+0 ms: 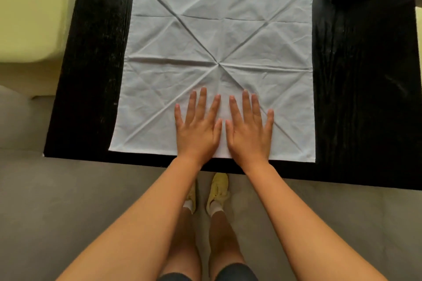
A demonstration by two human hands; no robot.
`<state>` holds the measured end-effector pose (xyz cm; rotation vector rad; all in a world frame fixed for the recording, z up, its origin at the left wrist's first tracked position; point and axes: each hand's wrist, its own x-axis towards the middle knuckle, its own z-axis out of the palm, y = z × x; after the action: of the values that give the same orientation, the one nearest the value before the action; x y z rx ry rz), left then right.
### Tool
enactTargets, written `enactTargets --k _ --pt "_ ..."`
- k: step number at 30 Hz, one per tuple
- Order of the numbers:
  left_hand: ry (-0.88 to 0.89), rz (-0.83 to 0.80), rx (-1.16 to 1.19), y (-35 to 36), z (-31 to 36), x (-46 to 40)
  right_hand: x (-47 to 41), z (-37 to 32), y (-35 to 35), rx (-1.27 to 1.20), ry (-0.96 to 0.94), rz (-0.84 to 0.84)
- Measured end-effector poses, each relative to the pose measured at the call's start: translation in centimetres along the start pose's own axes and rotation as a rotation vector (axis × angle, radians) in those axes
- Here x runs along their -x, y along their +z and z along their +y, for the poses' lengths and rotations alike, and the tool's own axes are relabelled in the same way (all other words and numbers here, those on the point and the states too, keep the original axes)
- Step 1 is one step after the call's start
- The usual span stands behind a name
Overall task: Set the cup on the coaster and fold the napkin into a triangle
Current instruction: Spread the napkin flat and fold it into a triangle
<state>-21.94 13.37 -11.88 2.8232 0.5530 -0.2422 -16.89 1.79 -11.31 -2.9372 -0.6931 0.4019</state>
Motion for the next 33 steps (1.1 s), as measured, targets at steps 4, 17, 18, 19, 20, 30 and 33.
enactTargets --k 4,17,18,19,20,30,33 --pt "0.021 0.022 0.0 -0.4 -4.2 -0.1 0.6 4.5 -0.1 -0.002 0.07 0.046" --pt "-0.165 0.219 0.001 -3.5 -6.9 -3.1 -2.2 3.6 -2.9 0.031 0.054 0.096" --pt "-0.056 0.221 -0.009 -3.3 -5.0 -4.4 -3.6 2.0 -2.7 0.02 -0.016 0.104" --pt "0.033 0.207 -0.02 -3.1 -3.4 -5.7 -5.1 0.5 -2.5 0.007 -0.058 0.099" --pt "0.092 0.184 -0.025 -2.9 -2.1 -7.0 -6.5 -0.5 -2.3 -0.004 -0.08 0.086" --pt "0.103 0.052 -0.044 -2.9 -5.2 -11.4 -12.2 3.6 -2.5 -0.011 -0.057 0.095" --pt "-0.025 0.078 0.003 -3.5 -7.3 -12.0 -13.5 6.8 -3.5 0.009 0.071 0.121"
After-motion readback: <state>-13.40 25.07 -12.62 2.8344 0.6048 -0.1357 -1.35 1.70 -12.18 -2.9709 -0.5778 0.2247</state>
